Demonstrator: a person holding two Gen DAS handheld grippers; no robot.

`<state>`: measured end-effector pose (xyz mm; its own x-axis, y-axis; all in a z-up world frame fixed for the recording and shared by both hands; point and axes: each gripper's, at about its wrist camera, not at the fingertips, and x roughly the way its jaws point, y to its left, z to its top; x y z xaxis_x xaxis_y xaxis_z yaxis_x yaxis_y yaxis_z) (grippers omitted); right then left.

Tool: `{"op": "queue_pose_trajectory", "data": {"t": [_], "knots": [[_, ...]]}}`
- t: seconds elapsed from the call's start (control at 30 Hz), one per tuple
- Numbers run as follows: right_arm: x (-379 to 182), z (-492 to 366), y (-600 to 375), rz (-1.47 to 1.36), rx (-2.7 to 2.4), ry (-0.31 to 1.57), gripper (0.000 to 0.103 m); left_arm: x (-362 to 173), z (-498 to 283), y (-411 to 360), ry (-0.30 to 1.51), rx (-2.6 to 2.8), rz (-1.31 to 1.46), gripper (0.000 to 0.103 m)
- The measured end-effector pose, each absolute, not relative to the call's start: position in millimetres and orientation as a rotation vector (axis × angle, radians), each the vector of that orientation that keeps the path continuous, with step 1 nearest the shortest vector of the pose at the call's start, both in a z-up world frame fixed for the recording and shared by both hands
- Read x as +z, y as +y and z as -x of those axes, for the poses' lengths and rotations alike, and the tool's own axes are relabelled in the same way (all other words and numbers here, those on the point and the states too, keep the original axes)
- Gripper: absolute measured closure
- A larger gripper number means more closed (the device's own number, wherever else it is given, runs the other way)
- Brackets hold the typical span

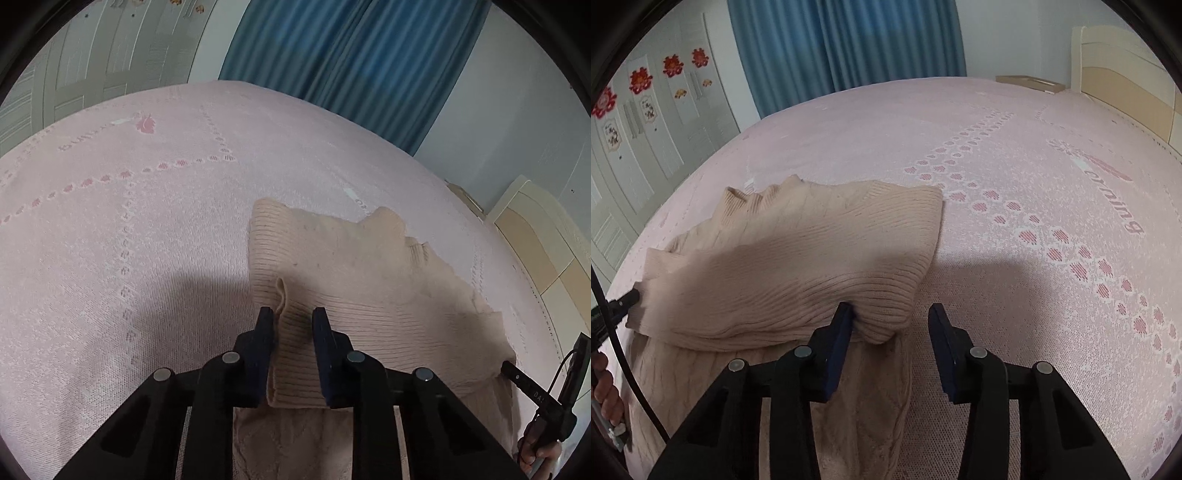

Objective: Fold small clothes

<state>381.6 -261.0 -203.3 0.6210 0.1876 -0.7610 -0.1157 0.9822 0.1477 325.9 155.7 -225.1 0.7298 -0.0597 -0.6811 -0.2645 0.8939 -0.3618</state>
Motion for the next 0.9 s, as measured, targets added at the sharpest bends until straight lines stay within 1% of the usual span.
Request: {"op": "queue_pose_trajectory", "data": {"t": [0.17, 0.27, 0.3, 0.33, 0.5, 0.6, 0.8, 0.9], "knots": [[-206.5, -384.6, -264.7, -0.114, 0.167, 0.903, 0.061, -228.5, -328.6, 155.3, 0.765, 0.115, 0.466, 0.082], [-206.4, -384.7, -264.2, -0.109, 0.173, 0.917, 0.06, -225.3, -326.5, 151.1, 0.738, 0.106, 0.438, 0.083], [-204.9, -383.8, -265.6, -0.118, 0.181, 0.914, 0.06, -222.6, -325.2, 149.6, 0.722, 0.101, 0.427, 0.095], [-203.3, -382.8, -267.0, -0.128, 0.188, 0.908, 0.06, -219.8, -323.9, 148.1, 0.71, 0.104, 0.414, 0.097], [-189.2, -376.9, -276.1, -0.188, 0.22, 0.825, 0.059, -198.4, -320.7, 136.4, 0.649, 0.101, 0.315, 0.097], [-181.8, -375.9, -278.8, -0.215, 0.239, 0.783, 0.058, -189.4, -324.5, 142.1, 0.637, 0.073, 0.359, 0.097], [-184.1, -382.2, -275.4, -0.165, 0.211, 0.797, 0.057, -167.5, -346.0, 149.9, 0.575, 0.085, 0.353, 0.098], [-188.1, -385.7, -277.1, -0.17, 0.19, 0.808, 0.056, -176.3, -350.0, 149.4, 0.607, 0.108, 0.334, 0.098]]}}
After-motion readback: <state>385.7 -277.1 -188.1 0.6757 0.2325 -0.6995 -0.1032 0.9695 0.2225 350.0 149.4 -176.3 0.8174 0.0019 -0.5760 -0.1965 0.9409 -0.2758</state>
